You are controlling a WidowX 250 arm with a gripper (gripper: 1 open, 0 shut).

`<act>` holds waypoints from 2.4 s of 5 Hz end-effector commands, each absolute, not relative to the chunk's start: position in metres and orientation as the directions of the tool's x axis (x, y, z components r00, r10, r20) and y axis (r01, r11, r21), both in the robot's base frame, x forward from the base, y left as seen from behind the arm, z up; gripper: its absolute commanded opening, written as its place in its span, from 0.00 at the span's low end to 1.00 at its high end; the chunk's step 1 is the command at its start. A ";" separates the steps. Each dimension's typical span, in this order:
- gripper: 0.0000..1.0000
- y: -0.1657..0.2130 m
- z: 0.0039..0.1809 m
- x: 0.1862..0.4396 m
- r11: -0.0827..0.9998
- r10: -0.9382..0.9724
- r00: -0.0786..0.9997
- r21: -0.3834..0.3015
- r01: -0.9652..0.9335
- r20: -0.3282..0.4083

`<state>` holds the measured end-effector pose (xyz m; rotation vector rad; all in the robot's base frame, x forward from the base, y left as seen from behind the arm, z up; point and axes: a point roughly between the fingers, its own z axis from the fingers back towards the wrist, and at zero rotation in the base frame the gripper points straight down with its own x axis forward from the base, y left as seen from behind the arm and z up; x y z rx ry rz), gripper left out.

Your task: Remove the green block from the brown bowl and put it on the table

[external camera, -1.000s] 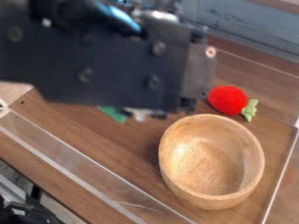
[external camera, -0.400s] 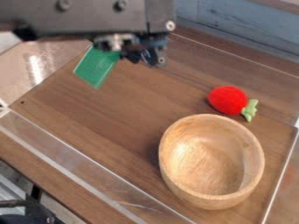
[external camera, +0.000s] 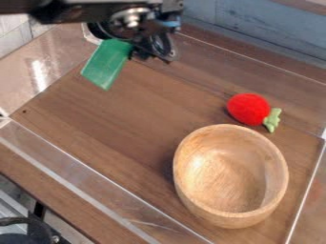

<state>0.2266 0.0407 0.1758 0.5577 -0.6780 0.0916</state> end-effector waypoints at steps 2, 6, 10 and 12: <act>0.00 0.064 0.178 0.234 0.831 0.003 0.766 0.424 -0.359 0.643; 0.00 0.066 0.160 0.241 0.812 0.172 0.787 0.367 -0.453 0.592; 1.00 0.075 0.113 0.267 0.813 0.228 0.808 0.350 -0.465 0.543; 1.00 0.074 0.096 0.295 0.839 0.225 0.814 0.318 -0.441 0.535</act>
